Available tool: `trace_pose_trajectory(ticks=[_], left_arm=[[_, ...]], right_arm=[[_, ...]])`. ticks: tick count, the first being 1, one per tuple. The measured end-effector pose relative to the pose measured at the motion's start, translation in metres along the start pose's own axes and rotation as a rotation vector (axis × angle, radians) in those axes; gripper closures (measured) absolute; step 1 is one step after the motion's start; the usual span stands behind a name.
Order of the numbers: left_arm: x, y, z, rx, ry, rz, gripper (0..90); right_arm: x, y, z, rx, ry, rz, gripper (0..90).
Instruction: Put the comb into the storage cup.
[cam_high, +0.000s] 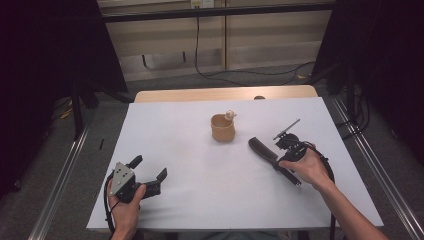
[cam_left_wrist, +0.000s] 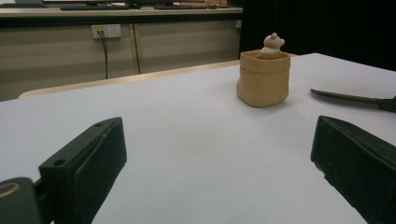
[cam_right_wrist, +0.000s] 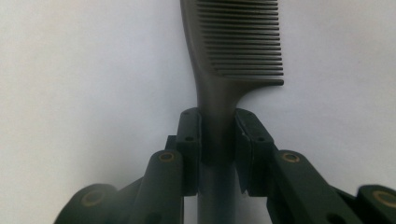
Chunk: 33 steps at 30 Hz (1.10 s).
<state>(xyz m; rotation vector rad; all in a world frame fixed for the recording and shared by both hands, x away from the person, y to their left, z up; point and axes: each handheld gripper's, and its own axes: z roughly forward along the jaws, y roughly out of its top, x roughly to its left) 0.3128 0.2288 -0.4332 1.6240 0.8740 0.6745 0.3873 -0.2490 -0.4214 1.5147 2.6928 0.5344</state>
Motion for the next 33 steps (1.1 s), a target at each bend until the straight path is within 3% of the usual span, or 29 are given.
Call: trace_pose_trajectory(ticks=[7, 18, 22, 26, 33], left_arm=[[0.000, 0.000, 0.000, -0.005, 0.000, -0.006, 3.6], [0.000, -0.001, 0.000, 0.000, 0.006, -0.005, 3.6], [0.000, 0.000, -0.001, -0.003, 0.004, -0.006, 3.5], [0.000, 0.000, -0.003, -0.009, 0.004, -0.008, 3.6], [0.000, 0.000, -0.002, -0.007, -0.001, -0.005, 3.6]], right_arm=[[0.002, -0.004, -0.008, -0.074, 0.002, -0.006, 73.3], [0.006, -0.011, -0.011, -0.206, 0.043, 0.001, 73.3], [0.007, -0.013, -0.010, -0.233, 0.044, -0.020, 73.3], [0.004, -0.018, -0.015, -0.314, 0.088, -0.015, 73.3], [-0.002, -0.025, -0.016, -0.397, 0.099, 0.003, 73.3]])
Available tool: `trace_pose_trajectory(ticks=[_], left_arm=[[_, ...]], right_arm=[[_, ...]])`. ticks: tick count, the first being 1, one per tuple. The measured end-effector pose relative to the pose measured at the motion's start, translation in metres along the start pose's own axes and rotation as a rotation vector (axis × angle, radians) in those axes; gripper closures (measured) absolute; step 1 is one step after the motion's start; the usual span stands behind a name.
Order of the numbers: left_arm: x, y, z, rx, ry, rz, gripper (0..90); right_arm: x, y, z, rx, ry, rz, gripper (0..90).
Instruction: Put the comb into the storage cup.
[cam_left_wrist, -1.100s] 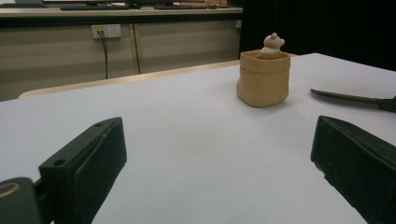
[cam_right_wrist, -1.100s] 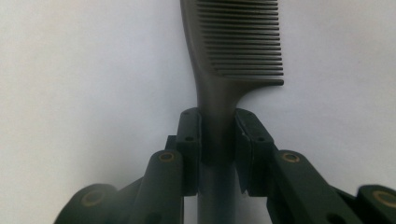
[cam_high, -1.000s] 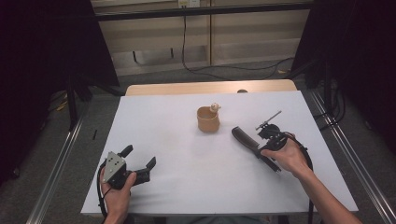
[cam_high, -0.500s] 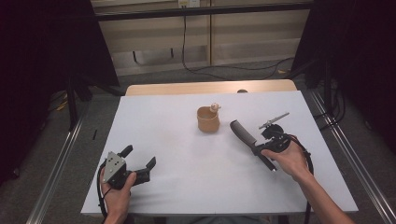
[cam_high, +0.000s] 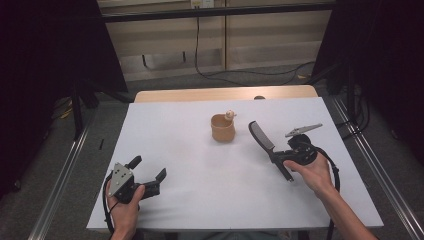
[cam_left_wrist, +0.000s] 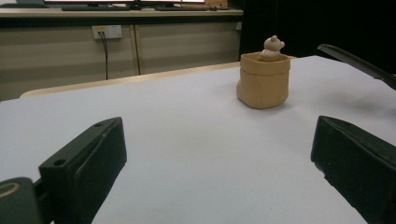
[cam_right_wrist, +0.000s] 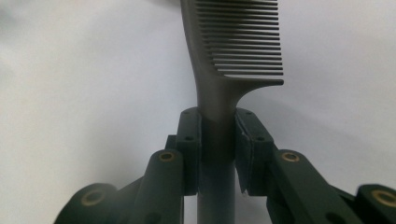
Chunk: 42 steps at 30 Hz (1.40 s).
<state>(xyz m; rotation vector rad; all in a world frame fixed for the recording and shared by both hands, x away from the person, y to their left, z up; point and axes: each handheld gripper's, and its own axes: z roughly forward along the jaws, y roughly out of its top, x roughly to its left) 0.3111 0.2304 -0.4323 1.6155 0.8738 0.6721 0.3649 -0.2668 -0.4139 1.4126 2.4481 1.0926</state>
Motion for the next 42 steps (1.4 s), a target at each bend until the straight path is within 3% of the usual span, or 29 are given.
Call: trace_pose_trajectory(ticks=[14, 18, 31, 42], left_arm=[[0.001, 0.000, 0.000, -0.002, 0.002, -0.002, 3.6], [0.000, 0.000, 0.000, -0.003, 0.001, -0.006, 3.6], [0.000, 0.001, 0.000, -0.014, 0.000, -0.001, 3.6], [0.000, 0.001, 0.000, -0.010, 0.003, -0.003, 3.6]], right_arm=[[0.002, 0.001, -0.009, -0.169, 0.017, -0.025, 73.3], [0.003, 0.001, -0.011, -0.232, -0.007, -0.053, 73.3], [0.011, 0.005, -0.011, -0.366, 0.040, -0.076, 73.2], [0.019, 0.016, -0.010, -0.469, 0.060, -0.137, 73.2]])
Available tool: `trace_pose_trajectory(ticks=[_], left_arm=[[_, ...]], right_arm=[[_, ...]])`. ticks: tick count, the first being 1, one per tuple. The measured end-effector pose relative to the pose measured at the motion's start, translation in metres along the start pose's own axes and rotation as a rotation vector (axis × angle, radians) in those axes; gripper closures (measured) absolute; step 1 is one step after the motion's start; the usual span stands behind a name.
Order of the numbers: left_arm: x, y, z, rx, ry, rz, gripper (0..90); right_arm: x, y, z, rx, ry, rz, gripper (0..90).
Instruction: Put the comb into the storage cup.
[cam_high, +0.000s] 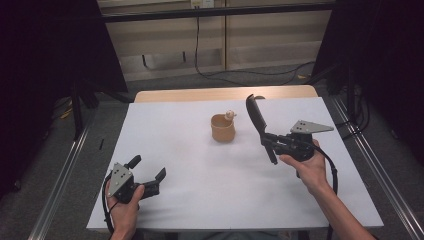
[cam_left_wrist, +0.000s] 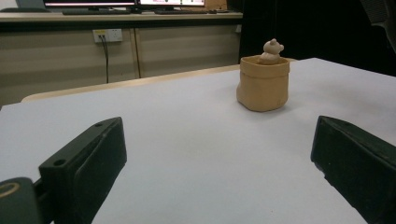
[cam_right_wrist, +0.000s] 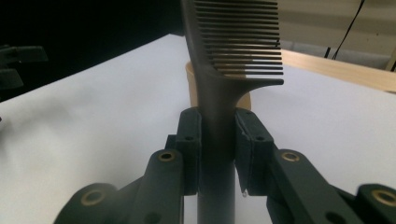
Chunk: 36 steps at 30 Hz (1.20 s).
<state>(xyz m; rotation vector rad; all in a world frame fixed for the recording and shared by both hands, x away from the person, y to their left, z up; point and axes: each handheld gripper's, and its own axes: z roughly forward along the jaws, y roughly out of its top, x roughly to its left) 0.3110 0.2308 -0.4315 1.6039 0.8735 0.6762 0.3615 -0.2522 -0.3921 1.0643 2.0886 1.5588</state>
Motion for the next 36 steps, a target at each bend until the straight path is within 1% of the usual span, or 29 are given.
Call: trace_pose_trajectory(ticks=[1, 3, 5, 6, 8, 10, 11, 14, 15, 16, 17, 20, 22, 28, 31, 33, 36], left_arm=[[0.000, 0.000, 0.000, 0.003, 0.002, 0.007, 3.6], [0.000, 0.000, 0.000, 0.003, -0.001, 0.006, 3.5], [0.000, 0.000, 0.000, 0.003, 0.000, 0.004, 3.6], [0.000, 0.000, 0.000, 0.003, 0.002, 0.005, 3.6], [0.000, 0.000, 0.000, 0.001, 0.001, 0.002, 3.5], [0.000, 0.000, 0.000, 0.004, -0.002, 0.003, 3.6], [0.000, 0.000, 0.000, 0.002, -0.002, 0.002, 3.6], [0.001, 0.000, 0.000, 0.003, -0.003, 0.001, 3.6], [0.000, 0.000, 0.000, -0.002, -0.001, -0.007, 3.6], [0.001, 0.000, 0.000, 0.003, -0.002, 0.000, 3.6], [0.000, 0.000, 0.000, -0.002, -0.002, -0.006, 3.6], [0.000, 0.000, 0.000, -0.002, -0.002, -0.009, 3.6], [0.000, 0.000, 0.000, -0.003, 0.000, -0.011, 3.6], [0.000, 0.000, 0.000, -0.009, -0.003, -0.017, 3.6], [0.000, 0.000, 0.000, -0.013, 0.000, -0.023, 3.6], [0.000, 0.000, -0.001, -0.008, -0.001, -0.012, 3.6], [0.000, 0.000, -0.001, -0.009, -0.002, -0.011, 3.6]], right_arm=[[0.000, 0.001, 0.001, -0.006, 0.004, 0.002, 73.2], [0.001, 0.004, 0.003, -0.019, 0.002, -0.007, 73.2], [0.002, 0.007, 0.006, -0.037, 0.018, -0.001, 73.2], [0.002, 0.008, 0.007, -0.043, 0.016, -0.010, 73.2], [0.003, 0.011, 0.011, -0.059, 0.022, -0.006, 73.2], [0.004, 0.014, 0.014, -0.066, 0.022, -0.018, 73.2], [0.004, 0.016, 0.015, -0.073, 0.030, -0.019, 73.2], [0.003, 0.022, 0.016, -0.097, 0.030, -0.020, 73.2], [0.003, 0.024, 0.017, -0.105, 0.027, -0.022, 73.2], [0.003, 0.026, 0.018, -0.112, 0.028, -0.023, 73.2], [0.002, 0.027, 0.018, -0.115, 0.028, -0.027, 73.2], [0.003, 0.032, 0.022, -0.139, 0.032, -0.020, 73.2], [0.003, 0.034, 0.024, -0.142, 0.026, -0.027, 73.2], [0.003, 0.039, 0.033, -0.161, 0.041, -0.025, 73.2], [0.004, 0.042, 0.035, -0.171, 0.043, -0.035, 73.2], [0.004, 0.044, 0.037, -0.177, 0.048, -0.034, 73.2], [0.005, 0.048, 0.041, -0.184, 0.049, -0.039, 73.2]])
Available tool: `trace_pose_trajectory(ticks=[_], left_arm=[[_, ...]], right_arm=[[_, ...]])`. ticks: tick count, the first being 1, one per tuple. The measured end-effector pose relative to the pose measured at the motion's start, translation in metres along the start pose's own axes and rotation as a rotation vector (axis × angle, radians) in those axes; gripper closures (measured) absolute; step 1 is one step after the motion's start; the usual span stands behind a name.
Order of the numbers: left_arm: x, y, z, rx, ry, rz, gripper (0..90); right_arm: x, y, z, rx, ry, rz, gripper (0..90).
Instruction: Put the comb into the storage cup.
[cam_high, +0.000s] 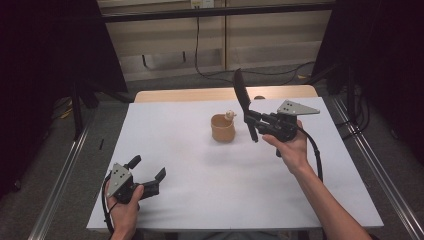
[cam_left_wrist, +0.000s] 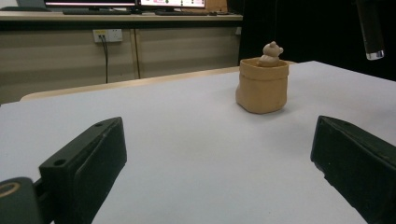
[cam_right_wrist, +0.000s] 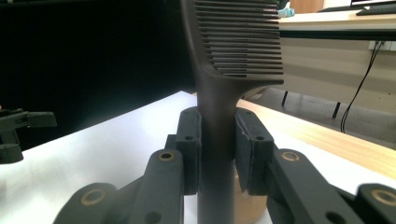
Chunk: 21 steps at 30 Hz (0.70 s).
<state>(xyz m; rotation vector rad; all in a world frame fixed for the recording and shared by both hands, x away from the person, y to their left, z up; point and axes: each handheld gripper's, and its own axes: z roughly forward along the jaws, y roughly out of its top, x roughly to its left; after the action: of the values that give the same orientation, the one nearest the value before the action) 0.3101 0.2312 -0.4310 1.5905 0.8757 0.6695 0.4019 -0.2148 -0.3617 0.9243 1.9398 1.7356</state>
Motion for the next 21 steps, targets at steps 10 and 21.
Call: trace_pose_trajectory(ticks=[10, 21], left_arm=[[-0.001, 0.000, 0.000, 0.009, -0.006, 0.008, 3.6], [-0.001, 0.000, 0.000, 0.000, -0.010, 0.002, 3.6]], right_arm=[[0.002, 0.006, 0.018, -0.021, 0.019, 0.002, 73.2], [0.002, 0.020, 0.034, -0.041, 0.029, -0.016, 73.2]])
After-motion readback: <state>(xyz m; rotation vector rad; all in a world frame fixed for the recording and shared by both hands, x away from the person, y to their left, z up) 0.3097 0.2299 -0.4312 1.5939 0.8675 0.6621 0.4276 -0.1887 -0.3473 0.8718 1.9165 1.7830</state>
